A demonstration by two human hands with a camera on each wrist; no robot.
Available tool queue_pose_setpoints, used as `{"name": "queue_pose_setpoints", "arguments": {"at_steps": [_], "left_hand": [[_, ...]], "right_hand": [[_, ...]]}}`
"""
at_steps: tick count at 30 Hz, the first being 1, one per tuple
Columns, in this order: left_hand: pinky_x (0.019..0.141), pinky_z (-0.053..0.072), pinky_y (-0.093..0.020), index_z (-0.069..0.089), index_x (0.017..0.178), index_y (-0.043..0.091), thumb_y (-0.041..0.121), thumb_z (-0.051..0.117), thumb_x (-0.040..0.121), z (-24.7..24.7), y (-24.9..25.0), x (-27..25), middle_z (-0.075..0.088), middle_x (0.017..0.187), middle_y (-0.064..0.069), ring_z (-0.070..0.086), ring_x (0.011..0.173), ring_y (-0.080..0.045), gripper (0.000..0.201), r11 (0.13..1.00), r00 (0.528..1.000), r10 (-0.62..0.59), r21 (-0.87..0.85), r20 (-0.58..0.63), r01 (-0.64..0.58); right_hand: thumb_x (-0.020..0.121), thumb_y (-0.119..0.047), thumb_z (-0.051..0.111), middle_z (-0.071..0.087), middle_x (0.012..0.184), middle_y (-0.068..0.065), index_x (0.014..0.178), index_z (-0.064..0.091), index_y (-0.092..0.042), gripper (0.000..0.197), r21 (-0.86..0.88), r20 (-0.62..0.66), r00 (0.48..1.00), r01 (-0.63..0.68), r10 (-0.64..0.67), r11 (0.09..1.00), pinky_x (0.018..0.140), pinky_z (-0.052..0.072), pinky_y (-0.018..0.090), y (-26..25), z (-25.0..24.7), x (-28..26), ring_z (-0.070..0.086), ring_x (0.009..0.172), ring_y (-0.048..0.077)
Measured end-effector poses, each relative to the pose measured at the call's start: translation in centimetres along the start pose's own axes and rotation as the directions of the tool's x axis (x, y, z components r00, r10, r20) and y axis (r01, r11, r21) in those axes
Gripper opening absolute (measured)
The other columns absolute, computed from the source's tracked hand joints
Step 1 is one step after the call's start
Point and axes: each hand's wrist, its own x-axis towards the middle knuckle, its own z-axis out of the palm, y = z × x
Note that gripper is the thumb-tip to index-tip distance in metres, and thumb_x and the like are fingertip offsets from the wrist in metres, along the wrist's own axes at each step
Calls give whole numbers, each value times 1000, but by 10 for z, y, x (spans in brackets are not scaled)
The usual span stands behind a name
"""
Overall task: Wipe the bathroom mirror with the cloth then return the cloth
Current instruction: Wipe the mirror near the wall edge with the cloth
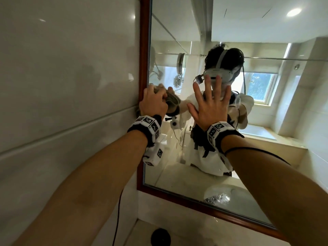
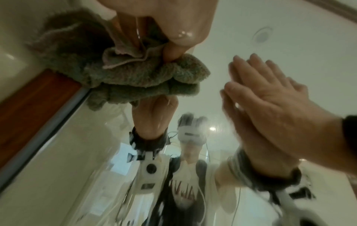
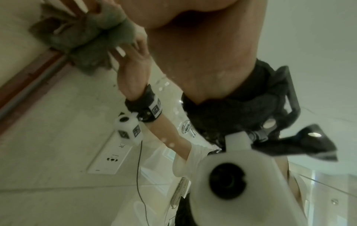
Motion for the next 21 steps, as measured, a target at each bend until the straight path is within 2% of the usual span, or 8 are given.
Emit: {"name": "queue_pose_setpoints", "arguments": {"at_steps": [2,4,8,11,15,18,21], "left_hand": [[78,47,-36,65,103,19,13,52,89,-11,12,22,48,123,-5,42,118,-23,20,1000,998,5,-21,-63,-7],[78,45,-34,65,102,21,13,50,90,-22,25,44,48,125,-5,42,118,-22,21,999,992,-12,-48,-125,6],[82,45,-33,65,99,23,14,52,90,-27,31,67,48,126,-4,47,116,-23,18,994,981,-56,-100,-183,38],[75,41,-33,65,96,21,14,52,85,-18,20,59,51,122,-5,47,113,-24,18,997,974,-24,-78,-225,7],[68,42,-32,70,90,19,14,54,79,-1,6,40,58,113,-4,51,106,-25,20,995,953,-11,-99,-304,-20],[68,47,-34,72,92,21,14,57,80,13,-9,19,58,104,-5,53,100,-26,20,996,966,-13,-89,-258,-11],[60,46,-34,70,79,18,13,58,75,31,-26,-14,57,92,-5,55,91,-28,14,993,967,19,-104,-255,-47]], "right_hand": [[95,-65,25,4,163,13,155,15,-26,72,0,-9,1000,1,-1,1000,113,-1,64,0,1,0,2,147,43],[95,-65,25,5,162,14,154,17,-25,72,-4,-14,1000,1,-1,1000,113,1,65,1,2,0,3,147,43],[96,-63,27,9,162,15,154,19,-25,70,-5,-40,999,8,-9,1000,113,2,66,-1,4,-2,7,147,44],[97,-61,26,9,162,15,154,20,-25,68,-8,-42,999,-3,3,1000,112,-2,66,-4,5,-3,7,147,44],[97,-61,26,8,162,14,154,17,-26,68,-1,-38,999,-20,20,1000,112,-3,66,-6,6,-3,5,147,43],[97,-61,25,7,162,13,154,16,-26,68,15,-39,999,-23,23,1000,113,0,67,-6,7,-5,5,147,42],[97,-60,28,7,162,13,154,15,-27,68,19,-37,999,-26,27,999,113,2,67,-6,7,-5,6,147,42]]}}
